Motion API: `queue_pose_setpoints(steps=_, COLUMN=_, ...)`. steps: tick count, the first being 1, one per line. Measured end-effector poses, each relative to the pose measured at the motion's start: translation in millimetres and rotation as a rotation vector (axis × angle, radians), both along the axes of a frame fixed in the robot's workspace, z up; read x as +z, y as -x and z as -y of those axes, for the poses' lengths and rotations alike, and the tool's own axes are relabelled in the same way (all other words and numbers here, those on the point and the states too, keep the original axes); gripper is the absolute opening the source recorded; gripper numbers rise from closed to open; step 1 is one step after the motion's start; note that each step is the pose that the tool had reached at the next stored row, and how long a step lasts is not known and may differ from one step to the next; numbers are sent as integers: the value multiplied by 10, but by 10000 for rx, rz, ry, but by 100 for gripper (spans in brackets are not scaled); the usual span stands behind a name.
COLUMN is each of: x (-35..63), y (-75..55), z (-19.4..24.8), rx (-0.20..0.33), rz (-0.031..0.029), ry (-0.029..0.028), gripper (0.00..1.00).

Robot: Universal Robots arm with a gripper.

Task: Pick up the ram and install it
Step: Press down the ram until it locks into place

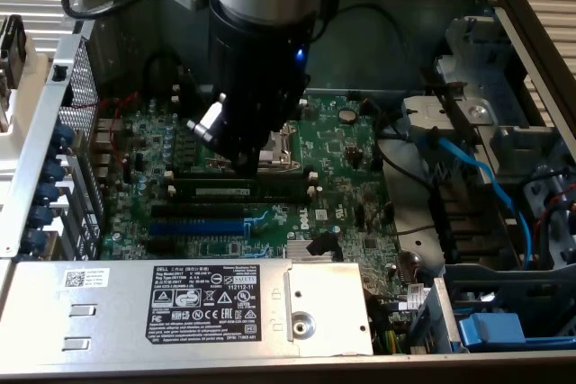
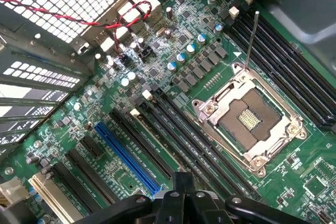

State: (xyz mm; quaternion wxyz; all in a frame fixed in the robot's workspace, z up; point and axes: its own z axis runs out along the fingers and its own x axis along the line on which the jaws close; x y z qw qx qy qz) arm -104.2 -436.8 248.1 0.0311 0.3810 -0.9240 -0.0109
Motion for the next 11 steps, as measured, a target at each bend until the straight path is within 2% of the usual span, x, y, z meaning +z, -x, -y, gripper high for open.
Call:
queue_pose_setpoints(steps=3, x=6, y=1, z=0, rx=-675, rz=0, ry=51, gripper=10)
queue_pose_setpoints(steps=5, x=7, y=1, z=0, rx=-1083, rz=1, ry=135, gripper=10)
queue_pose_setpoints(steps=7, x=6, y=1, z=0, rx=-1549, rz=0, ry=162, gripper=10)
queue_pose_setpoints(steps=9, x=6, y=1, z=-1, rx=-1795, rz=0, ry=174, gripper=10)
queue_pose_setpoints(steps=11, x=7, y=1, z=0, rx=-2237, rz=-2, ry=210, gripper=10)
